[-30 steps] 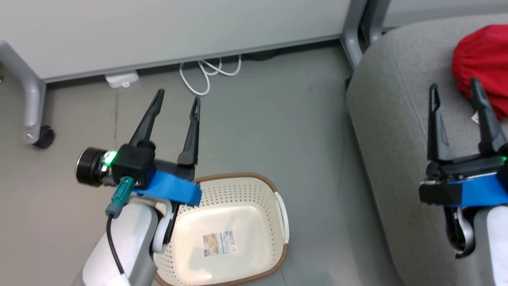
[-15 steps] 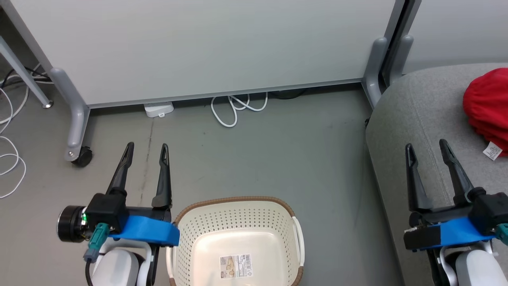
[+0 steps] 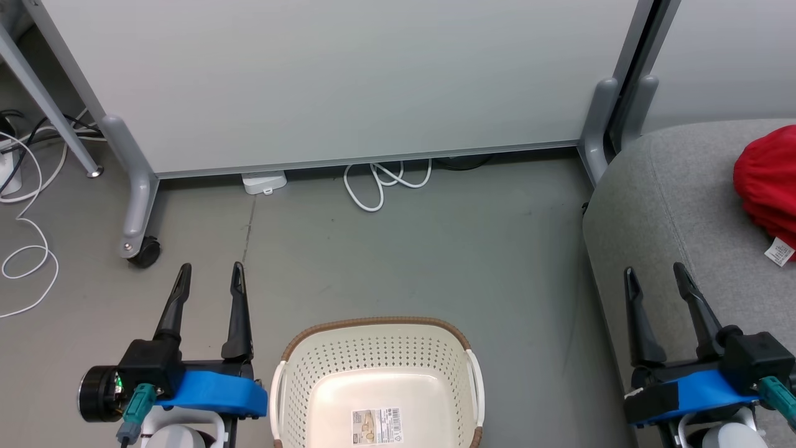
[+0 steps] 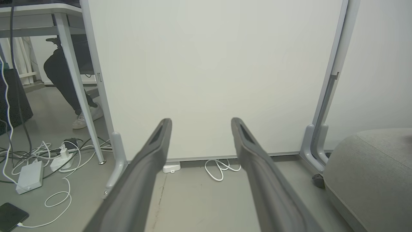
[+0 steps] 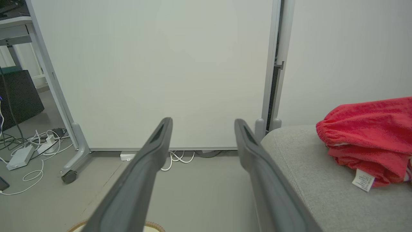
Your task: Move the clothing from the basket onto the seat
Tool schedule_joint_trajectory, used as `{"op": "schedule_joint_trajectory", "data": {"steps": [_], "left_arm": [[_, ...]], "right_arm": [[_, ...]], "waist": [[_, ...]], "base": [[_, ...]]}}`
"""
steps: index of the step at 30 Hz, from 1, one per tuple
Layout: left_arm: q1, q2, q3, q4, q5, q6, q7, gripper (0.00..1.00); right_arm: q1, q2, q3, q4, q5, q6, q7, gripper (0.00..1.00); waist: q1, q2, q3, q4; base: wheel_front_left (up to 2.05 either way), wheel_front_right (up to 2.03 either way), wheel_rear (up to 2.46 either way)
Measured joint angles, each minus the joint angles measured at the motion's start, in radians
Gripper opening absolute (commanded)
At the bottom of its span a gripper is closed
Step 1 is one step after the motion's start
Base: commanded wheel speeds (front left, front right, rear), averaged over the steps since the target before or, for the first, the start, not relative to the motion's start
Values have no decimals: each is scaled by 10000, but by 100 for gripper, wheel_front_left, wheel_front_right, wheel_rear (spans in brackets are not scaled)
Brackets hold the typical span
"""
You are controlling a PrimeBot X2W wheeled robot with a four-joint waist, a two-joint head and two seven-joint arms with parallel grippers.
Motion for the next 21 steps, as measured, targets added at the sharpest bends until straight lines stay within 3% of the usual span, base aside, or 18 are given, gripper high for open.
{"op": "schedule_joint_trajectory", "data": {"steps": [21], "left_arm": [[360, -307, 602, 259, 399, -380, 0, 100]], "right_arm": [[225, 75, 29, 435, 23, 0, 0, 100]], "waist": [[1, 0, -334, 10]], "base": [[0, 0, 0]]}}
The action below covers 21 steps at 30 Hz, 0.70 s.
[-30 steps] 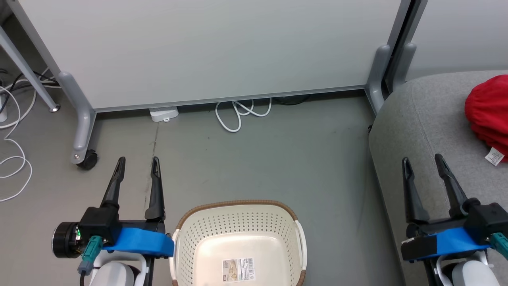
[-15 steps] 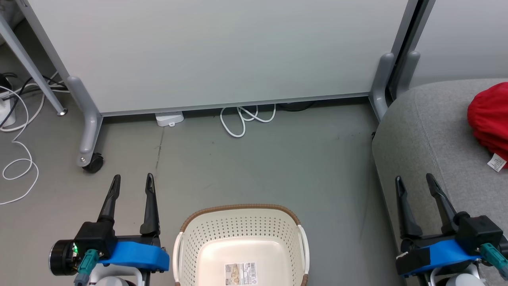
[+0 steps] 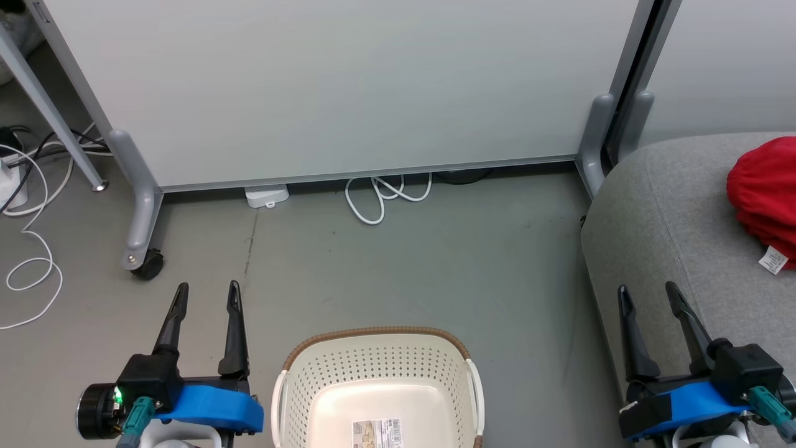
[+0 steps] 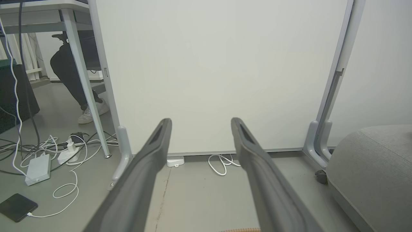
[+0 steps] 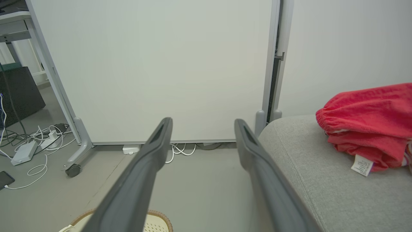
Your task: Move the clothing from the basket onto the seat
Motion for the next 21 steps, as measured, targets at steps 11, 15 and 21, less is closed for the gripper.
{"op": "schedule_joint_trajectory", "data": {"steps": [11, 15, 21], "left_arm": [[359, -36, -2, 487, 13, -2, 82, 0], [388, -48, 90, 604, -692, -2, 360, 0], [372, -48, 201, 589, -1894, -15, 637, 0]], "right_arm": [[132, 33, 71, 510, 52, 0, 38, 0], [134, 46, -8, 639, 754, 0, 284, 0], [128, 48, -38, 633, 1954, 0, 562, 0]], "waist": [[0, 0, -29, -19], [0, -1, -38, -29], [0, 0, -48, -47]], "base": [[0, 0, 0], [0, 0, 0], [0, 0, 0]]}}
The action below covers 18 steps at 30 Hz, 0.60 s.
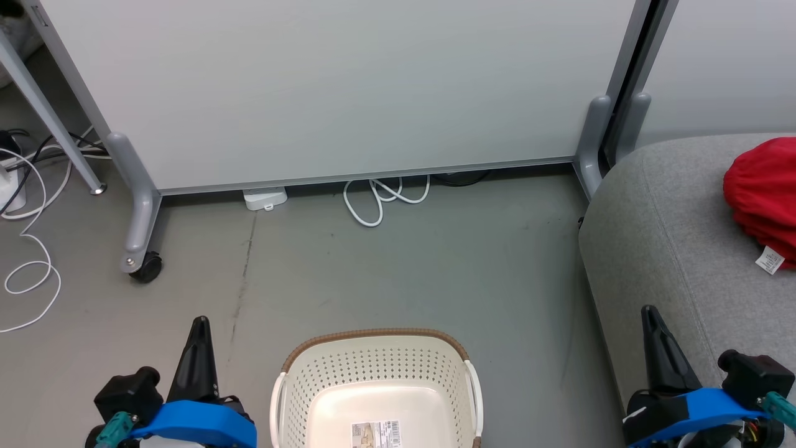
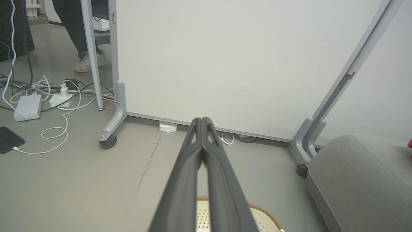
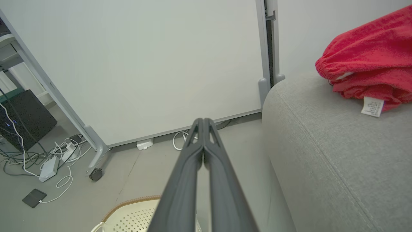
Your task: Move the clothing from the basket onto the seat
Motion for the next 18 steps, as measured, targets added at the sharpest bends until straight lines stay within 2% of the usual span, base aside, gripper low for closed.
{"op": "schedule_joint_trajectory", "data": {"steps": [18], "left_arm": [[-105, -2, 173, -267, -3131, 0, 685, 0]], "right_arm": [[-54, 0, -65, -56, 3156, 0, 754, 0]], "waist": [[1, 0, -30, -52]], "base": [[0, 0, 0]]}}
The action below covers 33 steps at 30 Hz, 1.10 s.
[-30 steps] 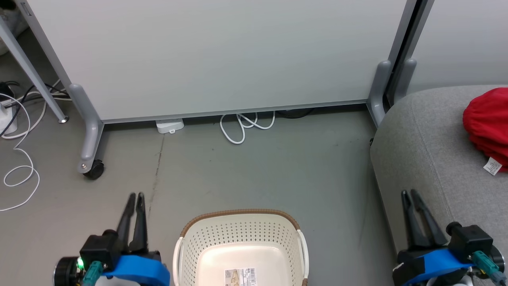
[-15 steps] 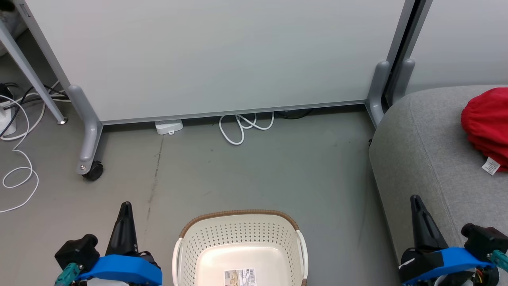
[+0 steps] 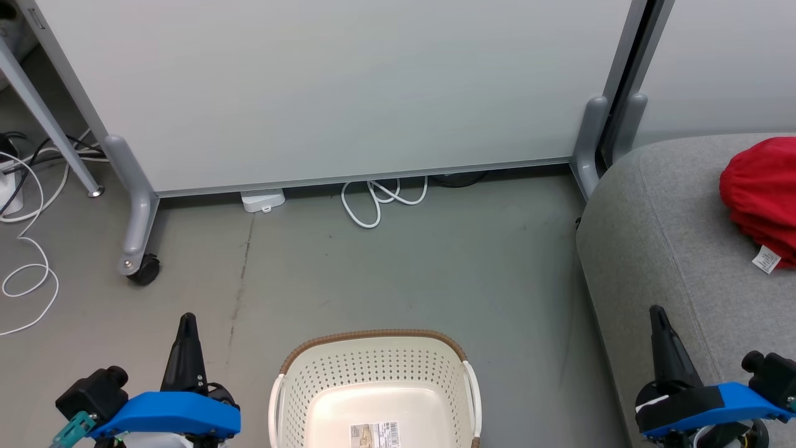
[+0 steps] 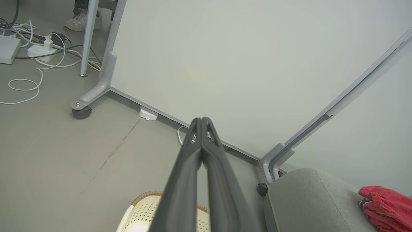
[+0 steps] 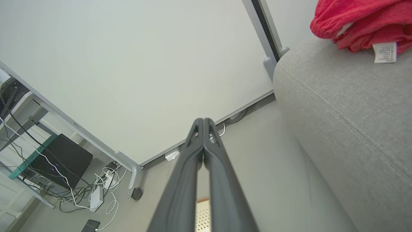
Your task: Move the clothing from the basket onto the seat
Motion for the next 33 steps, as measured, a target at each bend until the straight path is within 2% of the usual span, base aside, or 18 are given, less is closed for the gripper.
{"op": "schedule_joint_trajectory", "data": {"steps": [14, 33], "left_arm": [[-117, 2, 213, -151, -2180, 4, 533, 0], [-247, 4, 382, -290, -4483, 4, 1099, 0]], "right_arm": [[-105, 0, -82, -13, 2155, -2, 527, 0], [-254, -2, -176, -23, 4477, -2, 1106, 0]], "waist": [[0, 0, -26, -44], [0, 0, -59, -98]], "base": [[0, 0, 0], [0, 0, 0]]}}
